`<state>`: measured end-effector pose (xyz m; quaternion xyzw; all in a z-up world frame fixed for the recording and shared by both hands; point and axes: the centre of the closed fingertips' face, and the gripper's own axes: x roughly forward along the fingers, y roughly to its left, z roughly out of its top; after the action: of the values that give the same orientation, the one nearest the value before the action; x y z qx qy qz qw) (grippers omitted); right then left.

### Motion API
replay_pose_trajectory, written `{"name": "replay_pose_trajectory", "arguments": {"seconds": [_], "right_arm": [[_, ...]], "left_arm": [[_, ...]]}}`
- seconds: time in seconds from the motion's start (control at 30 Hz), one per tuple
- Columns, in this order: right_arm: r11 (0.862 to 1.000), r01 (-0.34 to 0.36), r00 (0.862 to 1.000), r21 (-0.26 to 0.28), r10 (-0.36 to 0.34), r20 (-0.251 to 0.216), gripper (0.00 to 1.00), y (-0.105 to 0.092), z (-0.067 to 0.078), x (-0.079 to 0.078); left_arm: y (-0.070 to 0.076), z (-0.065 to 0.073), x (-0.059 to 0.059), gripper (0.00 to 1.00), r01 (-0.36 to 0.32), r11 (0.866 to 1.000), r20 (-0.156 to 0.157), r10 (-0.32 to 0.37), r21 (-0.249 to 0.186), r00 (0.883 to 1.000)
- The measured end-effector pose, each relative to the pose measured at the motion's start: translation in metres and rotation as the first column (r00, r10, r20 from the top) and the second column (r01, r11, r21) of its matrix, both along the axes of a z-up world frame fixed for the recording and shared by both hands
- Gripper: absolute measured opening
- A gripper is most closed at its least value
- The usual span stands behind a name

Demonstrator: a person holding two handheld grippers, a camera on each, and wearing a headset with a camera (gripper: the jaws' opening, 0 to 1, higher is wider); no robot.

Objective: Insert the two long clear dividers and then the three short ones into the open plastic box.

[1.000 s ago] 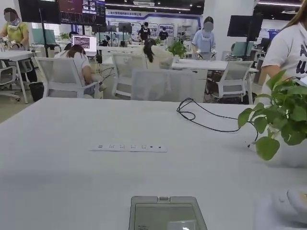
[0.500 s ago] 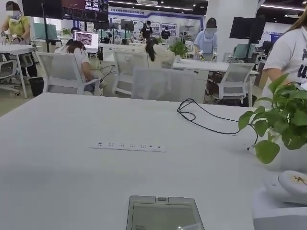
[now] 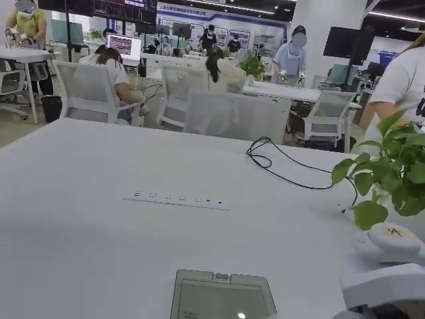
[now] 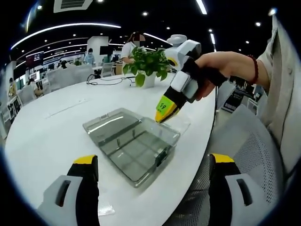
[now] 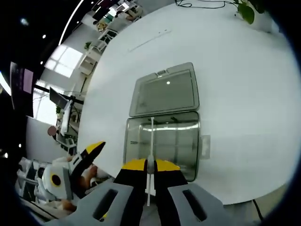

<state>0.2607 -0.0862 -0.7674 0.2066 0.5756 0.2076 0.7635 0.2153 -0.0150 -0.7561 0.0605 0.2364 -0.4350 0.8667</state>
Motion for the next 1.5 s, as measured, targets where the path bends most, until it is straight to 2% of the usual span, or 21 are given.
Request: {"name": "replay_pose_trajectory", "arguments": {"seconds": [0.13,0.33,0.47,0.57,0.83,1.07,1.5], "right_arm": [[1.000,0.001,1.000,-0.018,-0.001,-0.020,0.06,-0.004,-0.001,0.002],[0.999,-0.010,0.999,-0.052,0.007,-0.048,0.06,-0.007,-0.004,0.007],[0.997,-0.021,0.998,-0.072,0.016,-0.062,0.06,-0.009,-0.007,0.010],[0.997,-0.022,0.997,-0.080,0.015,-0.079,0.06,-0.010,-0.011,0.016],[0.995,-0.040,0.992,-0.091,0.029,-0.124,0.06,-0.010,-0.019,0.020],[0.994,-0.046,0.987,-0.104,0.029,-0.159,0.06,-0.014,-0.029,0.018],[0.993,-0.056,0.982,-0.106,0.036,-0.187,0.06,-0.011,-0.039,0.016]], "left_arm": [[-0.001,0.003,0.002,1.00,0.003,1.000,0.018,-0.003,-0.011,1.000],[-0.001,0.002,0.005,1.00,0.013,1.000,0.037,-0.013,0.000,0.999],[-0.002,0.006,0.009,1.00,0.000,1.000,0.063,0.002,-0.027,0.998],[0.000,0.006,0.012,1.00,-0.009,1.000,0.082,0.011,-0.016,0.997],[0.004,0.004,0.014,0.98,-0.017,1.000,0.086,0.016,0.003,0.996],[0.004,0.002,0.016,0.97,-0.019,1.000,0.083,0.018,0.007,0.996],[0.005,0.000,0.016,0.94,-0.018,1.000,0.076,0.018,0.011,0.997]]}}
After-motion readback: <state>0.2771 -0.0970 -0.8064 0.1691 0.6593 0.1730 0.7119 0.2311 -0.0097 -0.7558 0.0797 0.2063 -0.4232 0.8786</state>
